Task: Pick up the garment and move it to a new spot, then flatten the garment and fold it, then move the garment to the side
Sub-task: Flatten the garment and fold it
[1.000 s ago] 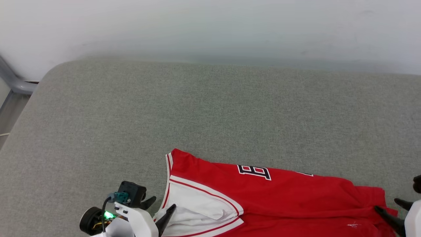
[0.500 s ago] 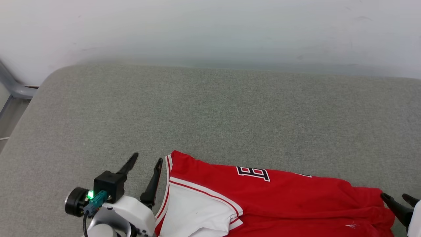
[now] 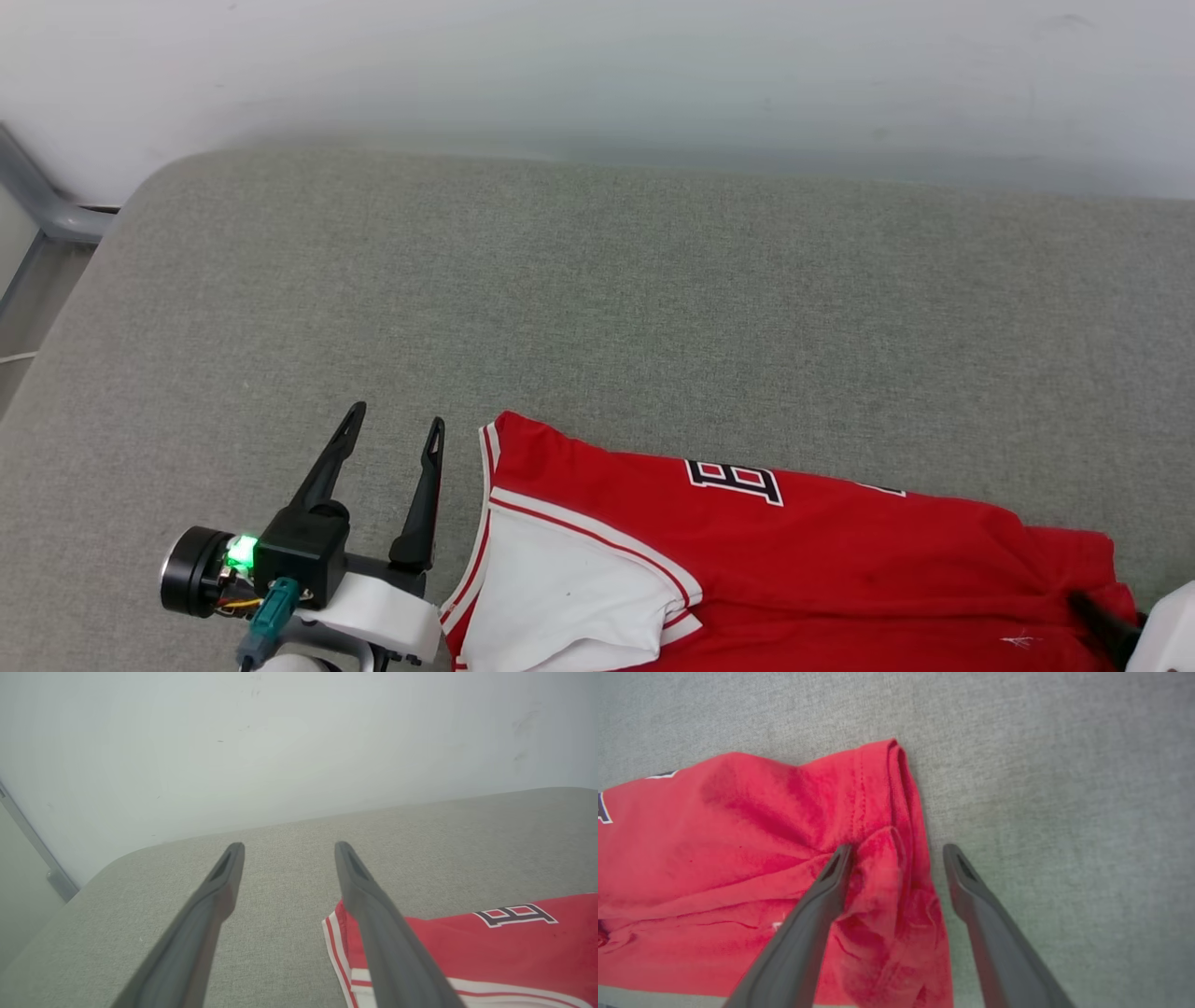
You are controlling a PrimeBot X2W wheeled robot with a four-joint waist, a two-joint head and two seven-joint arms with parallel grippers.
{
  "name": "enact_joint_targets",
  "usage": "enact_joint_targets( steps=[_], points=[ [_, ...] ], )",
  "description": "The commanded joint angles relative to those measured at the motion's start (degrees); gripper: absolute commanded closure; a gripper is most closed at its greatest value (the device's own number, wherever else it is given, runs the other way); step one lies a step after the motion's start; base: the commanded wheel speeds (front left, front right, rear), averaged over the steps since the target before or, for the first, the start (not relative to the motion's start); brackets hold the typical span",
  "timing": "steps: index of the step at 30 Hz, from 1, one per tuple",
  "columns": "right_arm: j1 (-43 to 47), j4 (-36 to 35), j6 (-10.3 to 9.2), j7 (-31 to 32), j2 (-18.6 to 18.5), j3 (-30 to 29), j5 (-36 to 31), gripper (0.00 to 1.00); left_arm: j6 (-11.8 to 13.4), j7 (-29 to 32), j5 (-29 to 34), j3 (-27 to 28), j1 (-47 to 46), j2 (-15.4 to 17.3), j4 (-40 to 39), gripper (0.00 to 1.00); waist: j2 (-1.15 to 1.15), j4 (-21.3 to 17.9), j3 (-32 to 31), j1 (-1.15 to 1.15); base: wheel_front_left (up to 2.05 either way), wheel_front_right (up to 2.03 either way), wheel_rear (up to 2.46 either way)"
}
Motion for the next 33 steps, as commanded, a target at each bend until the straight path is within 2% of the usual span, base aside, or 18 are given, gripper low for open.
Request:
enact_joint_targets(
  steps=[1,8,14,25,26,27,28,33],
  points=[
    [-0.83,0.48,-0.03,0.3,0.95,-0.33,-0.33,0.0,-1.21,-0.39,1.01,1.4,0.76,-0.77,0.2,0.0,0.0,0.15,0.32,0.0,0.0,0.0,0.0],
    [-1.42,4.39,-0.03,-0.18,2.95,-0.46,-0.65,0.0,-5.96,-0.4,4.62,6.21,1.75,-4.23,1.45,0.0,0.0,0.41,1.27,0.0,0.0,0.0,0.0],
    [-1.84,7.48,0.0,-0.5,3.57,2.21,0.14,0.0,-9.1,-0.4,7.01,9.17,1.85,-6.82,2.01,0.0,0.0,0.62,1.6,0.0,0.0,0.0,0.0],
    [-2.24,9.15,0.28,-2.15,4.04,9.03,4.42,0.0,-12.94,-0.41,10.05,13.01,3.07,-9.79,3.41,0.0,0.0,0.66,0.4,0.0,0.0,0.0,0.0],
    [-2.22,9.52,0.27,-2.38,3.94,9.38,4.59,0.5,-13.13,-0.41,10.22,13.23,3.16,-10.04,3.56,0.0,0.0,0.66,0.31,0.0,0.0,0.0,0.0],
    [-2.2,9.91,0.27,-2.84,3.66,9.75,4.64,0.8,-13.51,-0.41,10.44,13.39,3.25,-10.23,3.72,0.0,0.0,0.67,0.22,0.0,0.0,0.0,0.0],
    [-2.19,10.2,0.27,-3.44,3.34,9.95,4.74,1.0,-13.72,-0.41,10.63,13.62,3.34,-10.35,3.88,0.0,0.0,0.68,0.12,0.0,0.0,0.0,0.0],
    [-2.27,11.93,-0.04,-6.16,1.01,10.01,4.56,1.0,-14.71,-0.41,11.43,14.72,3.57,-10.93,4.26,0.0,0.0,0.53,0.03,0.0,0.0,0.0,0.0]
  ],
)
